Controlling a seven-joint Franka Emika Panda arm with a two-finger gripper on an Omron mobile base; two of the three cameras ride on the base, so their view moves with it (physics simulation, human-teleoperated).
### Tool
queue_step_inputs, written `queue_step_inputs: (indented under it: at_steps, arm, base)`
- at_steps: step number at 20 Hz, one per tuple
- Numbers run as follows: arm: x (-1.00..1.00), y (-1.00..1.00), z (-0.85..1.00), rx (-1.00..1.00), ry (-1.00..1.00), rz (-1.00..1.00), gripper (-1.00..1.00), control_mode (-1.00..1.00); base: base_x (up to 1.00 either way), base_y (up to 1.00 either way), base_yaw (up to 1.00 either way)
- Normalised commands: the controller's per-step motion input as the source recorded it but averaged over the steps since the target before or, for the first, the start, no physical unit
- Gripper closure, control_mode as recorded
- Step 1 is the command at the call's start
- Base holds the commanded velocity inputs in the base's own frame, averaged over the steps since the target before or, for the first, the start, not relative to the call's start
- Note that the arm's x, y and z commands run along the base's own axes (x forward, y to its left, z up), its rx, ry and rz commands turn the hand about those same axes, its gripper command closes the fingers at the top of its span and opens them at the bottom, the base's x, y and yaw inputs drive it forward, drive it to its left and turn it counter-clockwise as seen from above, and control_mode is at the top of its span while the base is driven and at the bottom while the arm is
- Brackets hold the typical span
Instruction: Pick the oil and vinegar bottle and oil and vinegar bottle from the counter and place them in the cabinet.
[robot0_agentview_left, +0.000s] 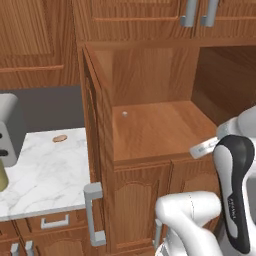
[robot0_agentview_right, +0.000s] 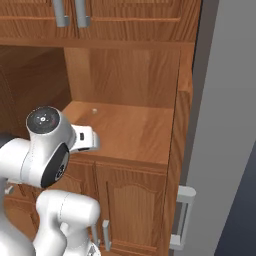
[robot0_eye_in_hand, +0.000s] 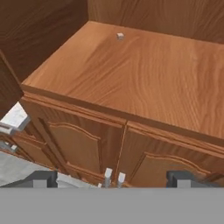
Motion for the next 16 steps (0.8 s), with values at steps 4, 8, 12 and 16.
queue_step_inputs:
  at_steps: [4, 8, 12, 16]
  arm:
    - [0.0, 0.0, 0.0, 0.0, 0.0, 0.0, -1.0, 1.0]
    - [0.0, 0.0, 0.0, 0.0, 0.0, 0.0, -1.0, 1.0]
    - [0.0, 0.0, 0.0, 0.0, 0.0, 0.0, -1.0, 1.0]
    - [0.0, 0.0, 0.0, 0.0, 0.0, 0.0, -1.0, 1.0]
  base:
    - [-0.79, -0.02, 0.05]
    - [-0.89, 0.0, 0.07]
    - [-0.89, 0.05, 0.09]
    - [-0.74, 0.6, 0.1]
